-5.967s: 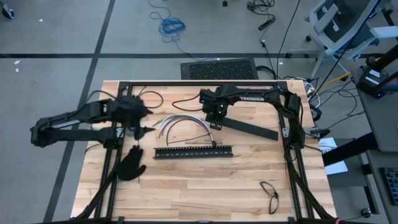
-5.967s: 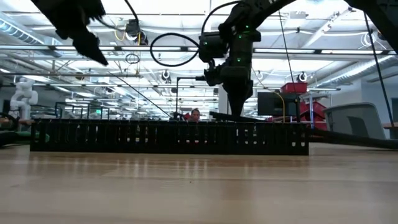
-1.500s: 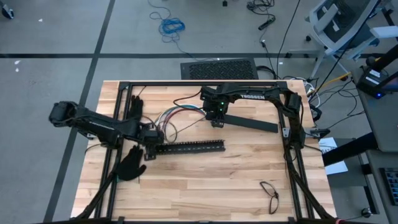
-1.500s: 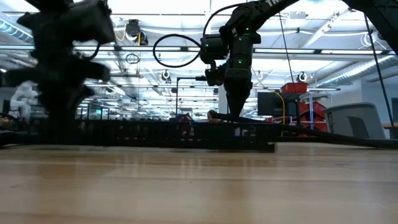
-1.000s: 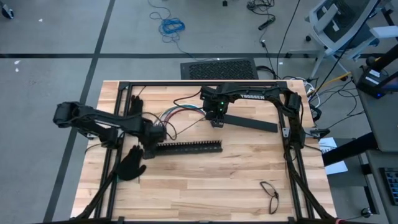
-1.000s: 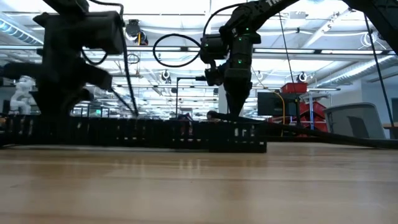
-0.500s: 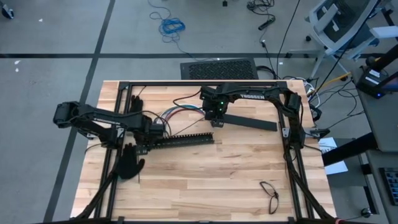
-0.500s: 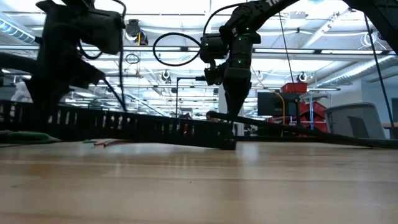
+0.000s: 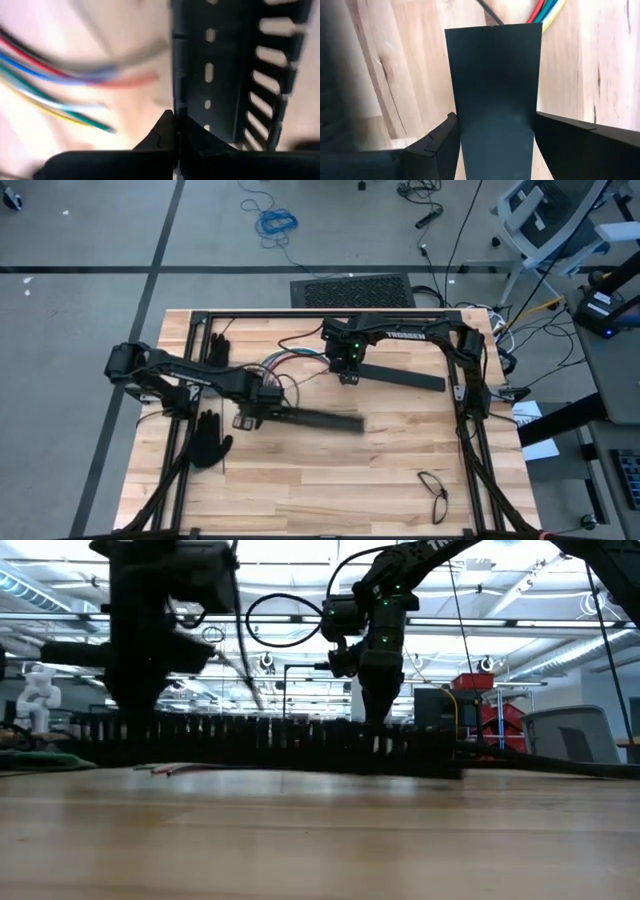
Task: Ziptie cables
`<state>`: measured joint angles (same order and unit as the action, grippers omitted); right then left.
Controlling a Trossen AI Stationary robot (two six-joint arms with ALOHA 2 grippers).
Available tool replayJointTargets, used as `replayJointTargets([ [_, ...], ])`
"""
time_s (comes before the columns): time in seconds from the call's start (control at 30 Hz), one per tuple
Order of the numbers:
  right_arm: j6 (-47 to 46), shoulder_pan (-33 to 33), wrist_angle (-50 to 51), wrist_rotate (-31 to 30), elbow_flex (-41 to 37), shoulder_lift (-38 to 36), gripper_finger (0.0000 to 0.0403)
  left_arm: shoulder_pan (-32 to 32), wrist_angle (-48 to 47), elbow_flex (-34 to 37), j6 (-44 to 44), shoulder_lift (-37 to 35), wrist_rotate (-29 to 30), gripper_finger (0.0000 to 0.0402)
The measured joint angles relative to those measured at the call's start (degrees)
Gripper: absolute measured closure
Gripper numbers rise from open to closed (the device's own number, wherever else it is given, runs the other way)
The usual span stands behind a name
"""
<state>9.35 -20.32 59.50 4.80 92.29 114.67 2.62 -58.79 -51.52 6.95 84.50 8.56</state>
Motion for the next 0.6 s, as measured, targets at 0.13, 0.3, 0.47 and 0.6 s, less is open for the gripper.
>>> replayJointTargets([
  [0.13,-0.5,-0.1,-0.2,0.0,0.0,-0.7,0.0194,-1.2,-2.7,-0.2,4.6,-0.5,4.5,0.0395],
  [0.3,-0.6,-0.5,-1.2,0.0,0.0,-1.9,0.0194,-5.0,-2.5,6.4,5.0,-4.1,1.6,0.0394],
  [0.47,-1.2,-1.1,-1.3,-0.1,0.0,-2.7,0.0194,-6.2,0.4,7.4,5.4,-7.1,0.4,0.0394],
  [0.6,-1.7,-1.1,-1.4,-0.1,0.0,-3.0,0.0194,-6.5,0.5,7.4,5.7,-7.4,-0.6,0.0394],
])
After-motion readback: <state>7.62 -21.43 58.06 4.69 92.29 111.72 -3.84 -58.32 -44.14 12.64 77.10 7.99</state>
